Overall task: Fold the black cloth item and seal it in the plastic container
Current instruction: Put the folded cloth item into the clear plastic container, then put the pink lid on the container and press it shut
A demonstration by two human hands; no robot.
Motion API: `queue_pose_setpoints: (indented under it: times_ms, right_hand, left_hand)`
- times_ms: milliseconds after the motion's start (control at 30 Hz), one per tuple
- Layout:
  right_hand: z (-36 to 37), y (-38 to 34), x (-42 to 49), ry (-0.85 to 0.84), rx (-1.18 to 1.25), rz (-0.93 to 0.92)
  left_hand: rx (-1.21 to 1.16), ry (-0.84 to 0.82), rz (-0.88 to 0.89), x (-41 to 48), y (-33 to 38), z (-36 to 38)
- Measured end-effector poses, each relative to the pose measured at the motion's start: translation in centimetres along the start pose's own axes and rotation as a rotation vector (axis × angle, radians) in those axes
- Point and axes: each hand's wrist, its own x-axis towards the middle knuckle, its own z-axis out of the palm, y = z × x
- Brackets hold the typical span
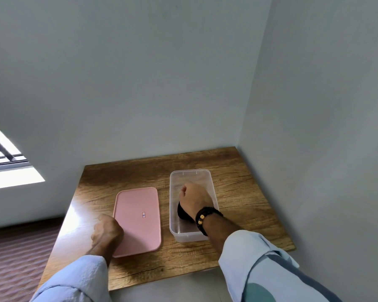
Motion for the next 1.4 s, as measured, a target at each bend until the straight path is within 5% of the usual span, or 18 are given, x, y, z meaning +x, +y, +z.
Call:
queue_pose_setpoints:
  times_ms: [100,267,467,900,1033,1167,1267,1400]
  right_hand:
    - [0.8,-2.1,-0.8,0.035,-0.048,-0.192]
    - [5.8,-4.1,-4.5,-0.171,-0.35,-0.695]
    - [13.0,-2.3,-8.1,-0.336,-0.379,-0.675]
    - [13.3,-3.0,-8.1,-0.1,-0.461,-0.814]
    - [11.7,-5.1,-6.8,0.123,-0.456,-0.846]
    - [7.6,-7.6,-4.5,0.335,-0.427,-0.91]
    - [3.2,-7.4,-2.1,0.424,-0.221,-0.701]
    - [-1.9,-2.4,1.6,0.269,0.116,-0.009]
  left_hand:
    - [-0.015,0.003,0.018,-0.1,0.5,-1.0]
    - [-0.032,0.004,0.014,-0.2,0.2,-1.3]
    - [-0.01,0.011,0.017,0.1,-0.1,-1.0]
    - [-0.046,-0.067,-0.047,1.2,0.1,-1.2]
    - [-0.245,-0.161,-0.03,2.4,0.4,-2.2]
    - [-0.509,-0.011,-0.038,2.0,2.6,-3.8]
    - [-0.674,-0.128,0.097,1.2,4.2,-3.6]
    - [-0.579,-0.307,0.371,-2.6,7.1,-1.0]
